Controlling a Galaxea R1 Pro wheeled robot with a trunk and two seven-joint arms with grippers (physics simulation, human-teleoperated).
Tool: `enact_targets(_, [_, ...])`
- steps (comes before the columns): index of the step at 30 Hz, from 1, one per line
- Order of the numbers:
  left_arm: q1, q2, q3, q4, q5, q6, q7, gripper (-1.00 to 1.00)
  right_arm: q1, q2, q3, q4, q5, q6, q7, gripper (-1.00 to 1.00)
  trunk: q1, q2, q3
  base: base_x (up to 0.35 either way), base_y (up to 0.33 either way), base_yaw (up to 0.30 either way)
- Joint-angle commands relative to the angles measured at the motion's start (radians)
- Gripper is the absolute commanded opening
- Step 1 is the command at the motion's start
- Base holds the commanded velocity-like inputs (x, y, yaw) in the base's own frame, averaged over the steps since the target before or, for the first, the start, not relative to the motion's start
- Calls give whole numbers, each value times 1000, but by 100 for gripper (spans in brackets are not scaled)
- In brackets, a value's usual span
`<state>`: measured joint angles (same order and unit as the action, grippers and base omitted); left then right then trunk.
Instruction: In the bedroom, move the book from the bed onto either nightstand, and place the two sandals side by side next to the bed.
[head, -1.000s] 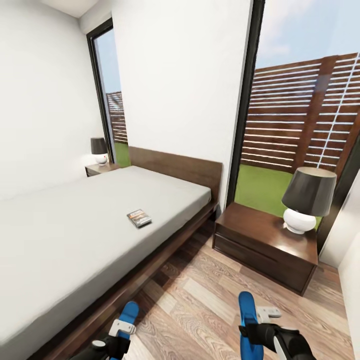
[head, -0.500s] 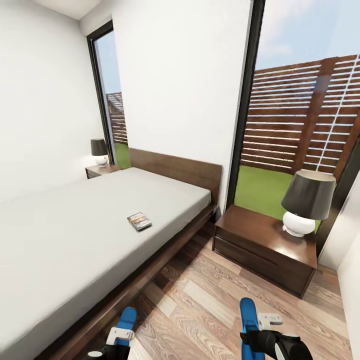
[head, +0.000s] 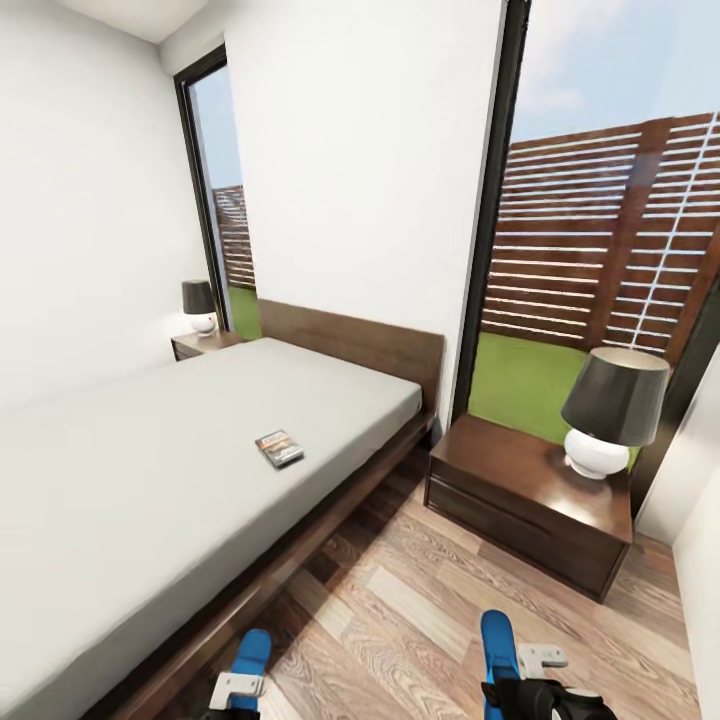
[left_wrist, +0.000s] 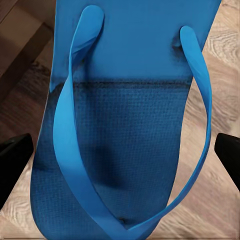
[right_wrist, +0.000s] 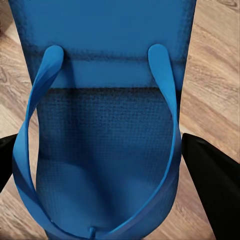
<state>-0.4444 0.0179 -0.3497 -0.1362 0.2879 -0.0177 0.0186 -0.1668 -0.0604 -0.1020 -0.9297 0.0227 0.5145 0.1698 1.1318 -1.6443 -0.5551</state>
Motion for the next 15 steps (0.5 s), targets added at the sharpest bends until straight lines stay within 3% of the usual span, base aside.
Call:
enact_targets(1, [0, 0, -9, 0, 7, -2, 6, -100, 0, 0, -2, 0, 2, 4, 5, -100, -4, 7, 2, 0, 0, 0])
enact_targets(15, [4, -2, -8, 0, 8, -4, 7, -100, 0, -1, -1, 38, 2, -3, 5, -100, -58, 105, 46, 0, 0, 0])
